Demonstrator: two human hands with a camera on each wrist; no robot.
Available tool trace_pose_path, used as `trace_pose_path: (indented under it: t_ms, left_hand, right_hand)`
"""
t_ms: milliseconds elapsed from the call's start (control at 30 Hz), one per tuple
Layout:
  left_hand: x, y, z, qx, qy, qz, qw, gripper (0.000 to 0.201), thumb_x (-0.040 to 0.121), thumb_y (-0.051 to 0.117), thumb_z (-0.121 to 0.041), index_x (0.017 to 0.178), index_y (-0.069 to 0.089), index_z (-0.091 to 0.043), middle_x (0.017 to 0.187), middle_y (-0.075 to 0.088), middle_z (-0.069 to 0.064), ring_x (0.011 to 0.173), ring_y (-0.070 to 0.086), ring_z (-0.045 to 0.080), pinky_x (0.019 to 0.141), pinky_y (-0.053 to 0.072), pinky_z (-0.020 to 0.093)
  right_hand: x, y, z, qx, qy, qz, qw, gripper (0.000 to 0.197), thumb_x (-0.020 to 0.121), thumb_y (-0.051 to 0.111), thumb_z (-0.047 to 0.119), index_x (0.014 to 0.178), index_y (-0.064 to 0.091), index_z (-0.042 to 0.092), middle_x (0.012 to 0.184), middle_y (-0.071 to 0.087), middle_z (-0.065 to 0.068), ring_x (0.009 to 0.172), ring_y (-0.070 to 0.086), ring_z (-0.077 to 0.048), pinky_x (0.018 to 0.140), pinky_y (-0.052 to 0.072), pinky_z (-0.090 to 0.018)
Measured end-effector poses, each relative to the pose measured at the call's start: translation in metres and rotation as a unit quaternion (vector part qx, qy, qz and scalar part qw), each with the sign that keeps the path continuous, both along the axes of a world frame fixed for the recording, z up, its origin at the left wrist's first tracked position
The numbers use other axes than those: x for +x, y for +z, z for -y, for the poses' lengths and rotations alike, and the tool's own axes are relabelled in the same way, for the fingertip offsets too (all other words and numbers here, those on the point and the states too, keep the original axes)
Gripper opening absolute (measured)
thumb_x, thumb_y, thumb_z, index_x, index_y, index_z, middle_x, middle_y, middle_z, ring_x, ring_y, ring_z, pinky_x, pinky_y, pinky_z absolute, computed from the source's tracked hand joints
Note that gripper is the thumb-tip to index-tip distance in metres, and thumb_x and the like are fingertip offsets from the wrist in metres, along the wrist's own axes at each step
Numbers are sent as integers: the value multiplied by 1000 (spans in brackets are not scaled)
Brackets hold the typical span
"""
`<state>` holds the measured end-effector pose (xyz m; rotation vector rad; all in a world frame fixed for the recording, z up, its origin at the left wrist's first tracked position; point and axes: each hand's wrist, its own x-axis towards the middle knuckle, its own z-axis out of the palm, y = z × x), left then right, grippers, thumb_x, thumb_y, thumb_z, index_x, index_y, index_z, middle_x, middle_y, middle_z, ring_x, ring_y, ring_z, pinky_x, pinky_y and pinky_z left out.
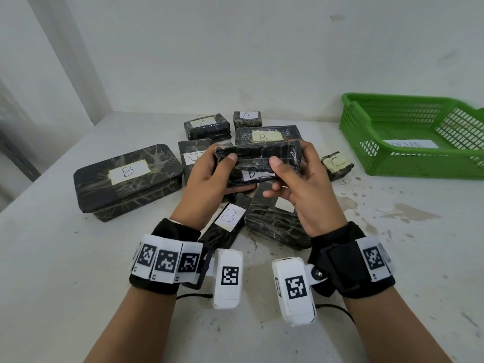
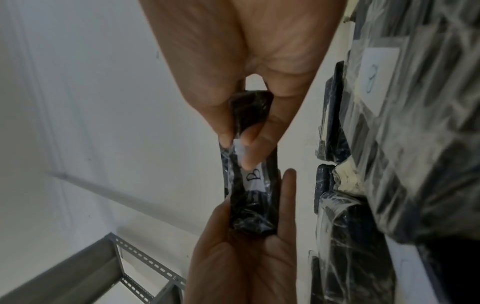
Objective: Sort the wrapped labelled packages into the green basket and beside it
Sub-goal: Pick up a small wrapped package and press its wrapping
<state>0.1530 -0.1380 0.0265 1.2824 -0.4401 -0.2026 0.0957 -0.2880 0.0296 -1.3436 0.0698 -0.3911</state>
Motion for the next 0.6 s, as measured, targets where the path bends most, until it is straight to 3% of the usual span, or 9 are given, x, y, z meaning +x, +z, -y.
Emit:
trace_pose_path:
  t_ms: [100, 267, 333, 467, 600]
  left_hand:
    - [1, -2, 0, 16, 10, 15, 1000, 20, 105, 38, -9, 117, 52, -2, 112, 67, 12, 100, 70, 19, 73, 59, 30]
    - [-1, -1, -1, -11, -28, -5, 1000, 15, 98, 48, -22, 105, 57, -12, 123, 62, 15, 116, 63, 27, 81, 59, 42]
    - [-2, 0, 0, -15, -31, -10, 999, 15, 103, 43, -19, 106, 57, -14, 123, 62, 13, 118, 62, 28, 82, 59, 42]
    - [-1, -1, 0, 5, -19, 2, 1000, 21, 106, 35, -11, 107, 54, -18, 116, 65, 3, 111, 66, 23, 80, 60, 37]
    - [-2, 1, -1, 0, -21, -6, 1000, 7, 99, 50, -15, 102, 56, -18, 111, 67, 3, 111, 66, 25, 81, 60, 39]
  right_hand:
    - [0, -1, -2, -8, 3, -5, 1000, 39, 92, 65, 18, 125, 46, 10, 101, 57, -4, 60, 55, -12, 63, 58, -31]
    - [-1, 1, 2, 0, -1, 10, 1000, 21, 95, 60, 6, 113, 50, 10, 96, 54, -6, 59, 55, -9, 63, 59, -28]
    - [-2, 3, 4, 1, 7, 4, 1000, 19, 94, 61, 7, 111, 51, 11, 96, 55, -7, 58, 55, -10, 62, 59, -30]
    - [-3, 4, 1, -12, 12, -7, 1000, 40, 84, 70, 21, 115, 48, 7, 97, 60, -6, 59, 55, -12, 64, 60, -33]
    - [-3, 0, -1, -15, -10, 4, 1000, 25, 89, 68, 8, 107, 51, 11, 92, 60, -4, 60, 57, -10, 65, 60, -32]
